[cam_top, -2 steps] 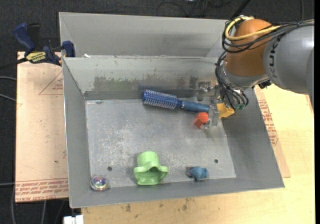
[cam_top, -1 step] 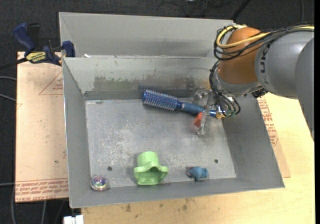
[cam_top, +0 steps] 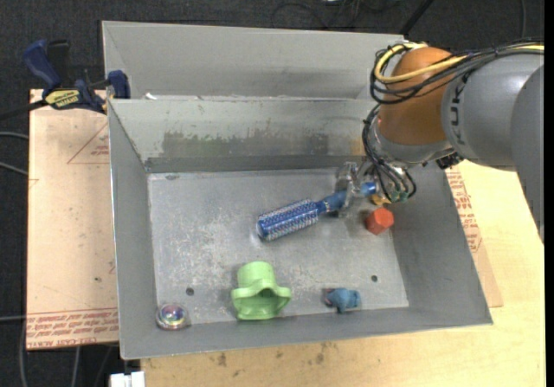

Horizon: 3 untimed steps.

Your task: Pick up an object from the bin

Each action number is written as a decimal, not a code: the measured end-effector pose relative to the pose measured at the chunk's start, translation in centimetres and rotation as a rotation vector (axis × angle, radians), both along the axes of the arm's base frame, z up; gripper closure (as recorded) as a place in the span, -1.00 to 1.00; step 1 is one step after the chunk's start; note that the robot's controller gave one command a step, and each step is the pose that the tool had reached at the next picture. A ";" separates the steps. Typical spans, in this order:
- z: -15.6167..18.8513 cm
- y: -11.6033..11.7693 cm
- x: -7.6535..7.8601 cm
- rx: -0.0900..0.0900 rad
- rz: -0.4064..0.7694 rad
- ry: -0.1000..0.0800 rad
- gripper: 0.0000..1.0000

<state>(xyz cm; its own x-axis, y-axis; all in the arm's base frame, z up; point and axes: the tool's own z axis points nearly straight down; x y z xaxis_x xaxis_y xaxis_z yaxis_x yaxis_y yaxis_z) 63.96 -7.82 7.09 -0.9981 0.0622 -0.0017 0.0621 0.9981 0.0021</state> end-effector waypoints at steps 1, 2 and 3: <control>11.9 0.8 0.9 -0.003 0.022 -0.010 1.00; 12.1 1.8 -1.4 -0.001 0.226 0.000 1.00; 18.3 3.6 -0.9 -0.002 0.142 -0.007 1.00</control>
Offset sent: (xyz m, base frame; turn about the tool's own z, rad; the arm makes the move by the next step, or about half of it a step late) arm 0.0066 0.0072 0.1135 -0.0231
